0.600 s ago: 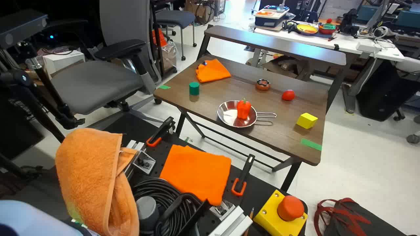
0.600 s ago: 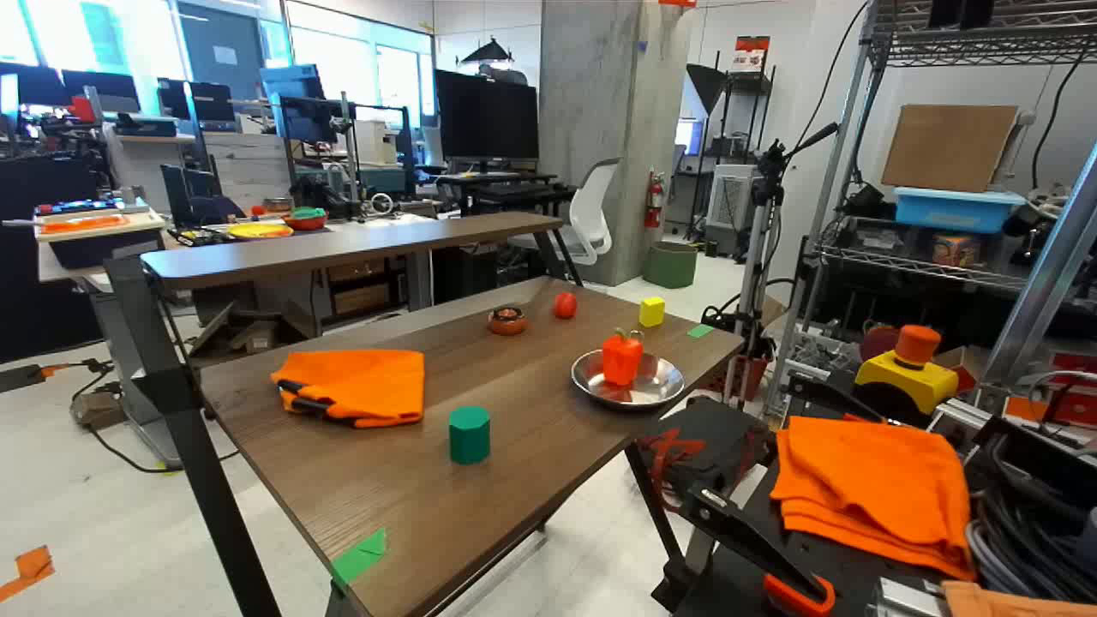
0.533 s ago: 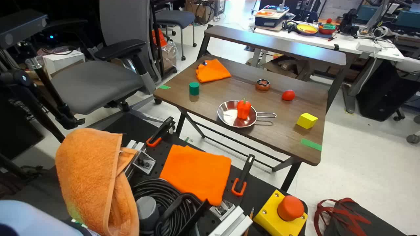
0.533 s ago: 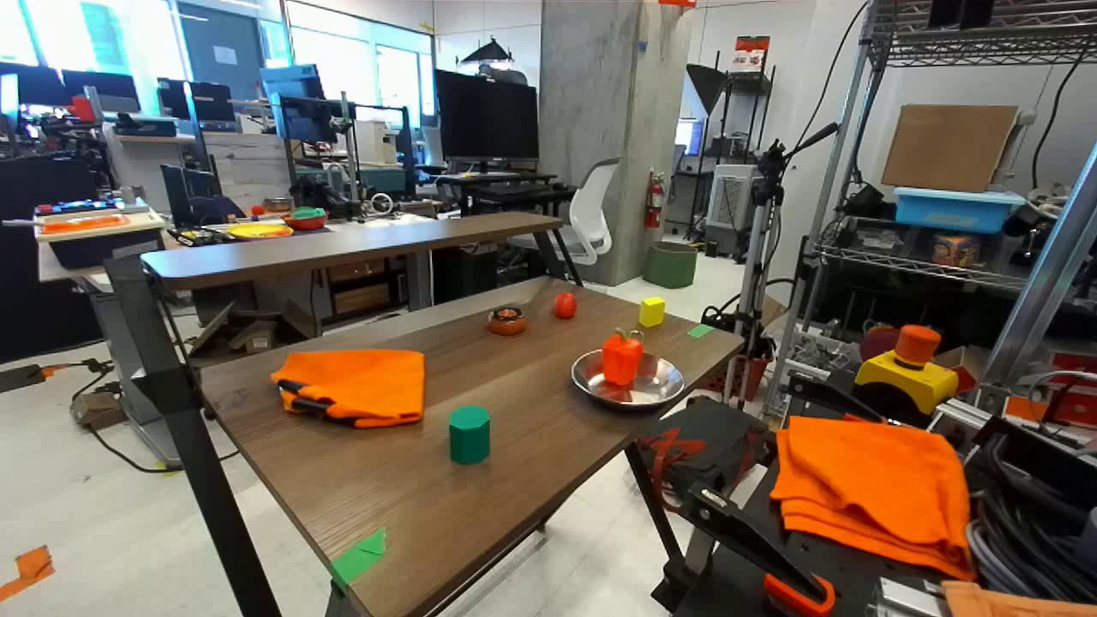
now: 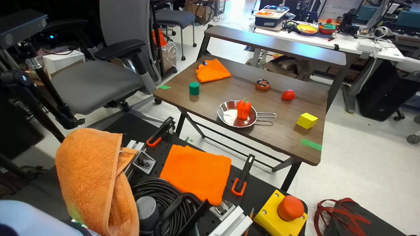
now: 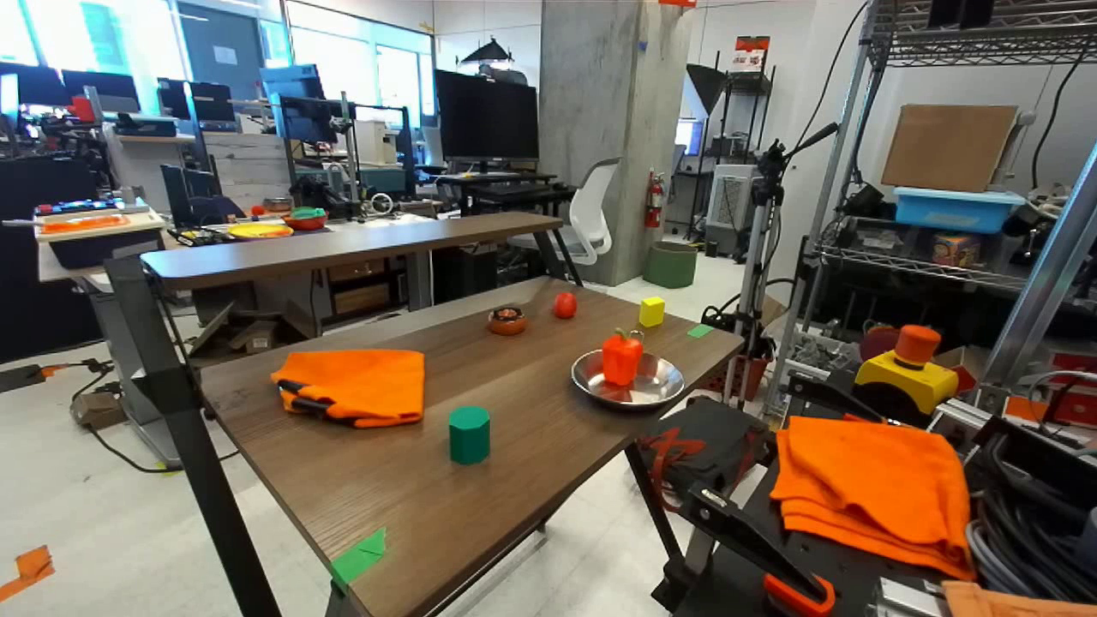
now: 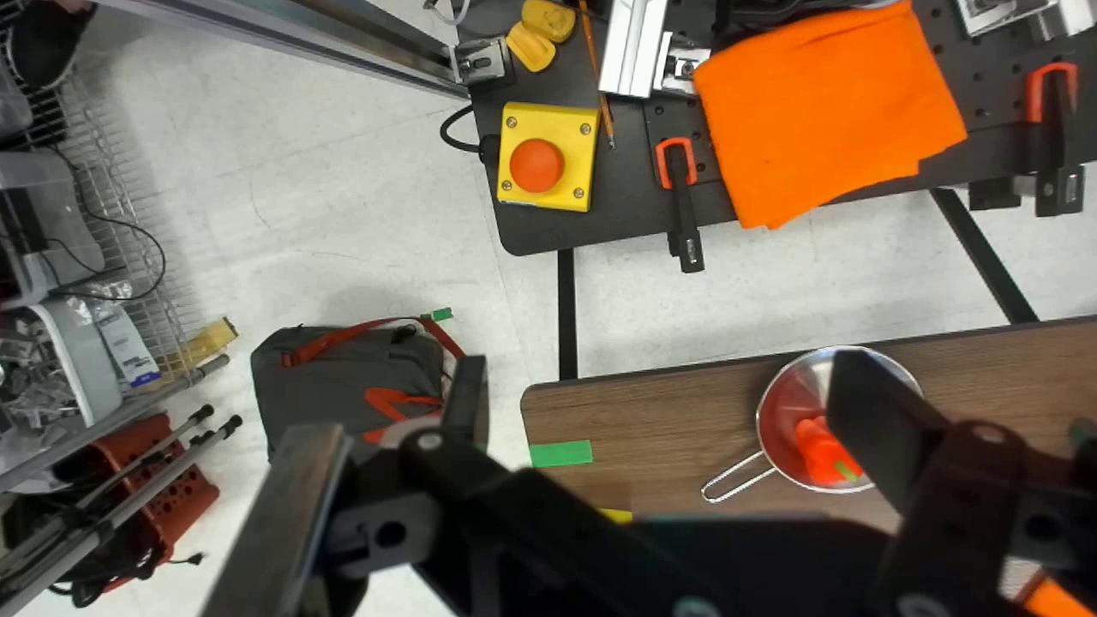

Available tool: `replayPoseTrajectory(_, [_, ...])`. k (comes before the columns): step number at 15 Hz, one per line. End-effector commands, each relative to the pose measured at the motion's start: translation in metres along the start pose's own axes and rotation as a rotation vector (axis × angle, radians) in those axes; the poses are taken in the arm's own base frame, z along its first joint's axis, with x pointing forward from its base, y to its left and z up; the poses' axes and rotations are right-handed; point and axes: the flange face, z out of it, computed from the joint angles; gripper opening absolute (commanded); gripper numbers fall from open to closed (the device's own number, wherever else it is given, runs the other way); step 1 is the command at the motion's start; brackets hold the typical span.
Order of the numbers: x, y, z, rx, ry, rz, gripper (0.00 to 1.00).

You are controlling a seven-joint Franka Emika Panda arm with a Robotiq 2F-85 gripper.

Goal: Pick up the red pepper and put it on the table

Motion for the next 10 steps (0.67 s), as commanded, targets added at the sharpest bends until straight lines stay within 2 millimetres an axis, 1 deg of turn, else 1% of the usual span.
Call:
replayPoseTrajectory(1, [0.000, 0.000, -0.001, 0.000, -0.001, 0.000, 1.00])
replayPoseTrajectory(3, [0.000, 0.000, -0.001, 0.000, -0.001, 0.000, 1.00])
replayPoseTrajectory(6, [0.011, -0.007, 0.006, -0.002, 0.020, 0.016, 1.00])
replayPoseTrajectory(10, [0.038, -0.019, 0.023, -0.005, 0.089, 0.047, 1.00])
